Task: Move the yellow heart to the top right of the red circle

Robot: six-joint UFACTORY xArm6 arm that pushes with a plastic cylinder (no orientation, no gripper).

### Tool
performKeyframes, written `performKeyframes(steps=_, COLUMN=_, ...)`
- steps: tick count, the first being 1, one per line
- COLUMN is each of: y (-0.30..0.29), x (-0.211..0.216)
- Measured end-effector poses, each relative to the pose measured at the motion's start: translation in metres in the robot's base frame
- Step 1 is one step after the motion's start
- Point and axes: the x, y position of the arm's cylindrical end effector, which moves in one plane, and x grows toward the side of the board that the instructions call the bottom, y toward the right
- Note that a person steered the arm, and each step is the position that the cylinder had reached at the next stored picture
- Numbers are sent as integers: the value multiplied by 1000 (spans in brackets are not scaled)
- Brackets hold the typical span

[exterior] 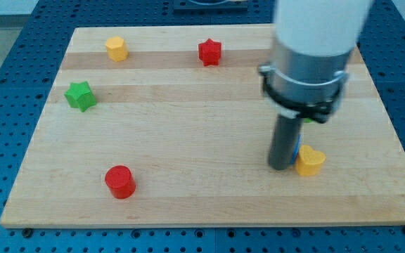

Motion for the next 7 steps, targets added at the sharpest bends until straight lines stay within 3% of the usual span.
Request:
performKeyframes(steps=1, y=33, x=-16)
performKeyframes(steps=2, y=-3, x=-4)
performKeyframes(steps=3, y=76, x=58)
performKeyframes(steps=4, y=150, x=70)
performKeyframes(steps=5, y=146, x=34)
performKeyframes(steps=6, y=106, x=-1)
performKeyframes(steps=7, y=31, x=-5)
